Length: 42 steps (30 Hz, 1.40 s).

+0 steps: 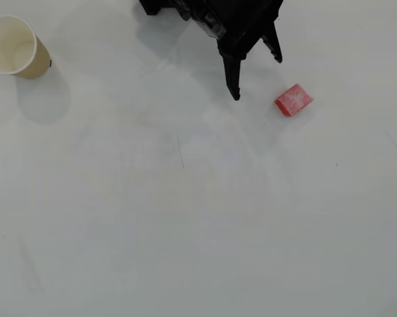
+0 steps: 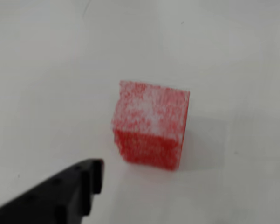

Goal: Pick up the cube and drop it in the cup.

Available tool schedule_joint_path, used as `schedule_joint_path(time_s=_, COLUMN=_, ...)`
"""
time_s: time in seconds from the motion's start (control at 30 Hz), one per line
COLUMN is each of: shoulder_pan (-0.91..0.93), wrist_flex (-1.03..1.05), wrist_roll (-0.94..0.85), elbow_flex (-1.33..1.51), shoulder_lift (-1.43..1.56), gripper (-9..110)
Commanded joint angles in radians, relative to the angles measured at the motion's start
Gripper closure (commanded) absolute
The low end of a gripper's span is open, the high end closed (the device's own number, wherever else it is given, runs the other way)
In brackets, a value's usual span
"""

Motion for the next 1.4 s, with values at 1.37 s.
schedule_joint_path(time_s=1.37, shoulder_pan=-0.080, wrist_flex=-0.428, wrist_roll=-0.009, elbow_flex=-0.462, shoulder_lift=-0.867, gripper=59)
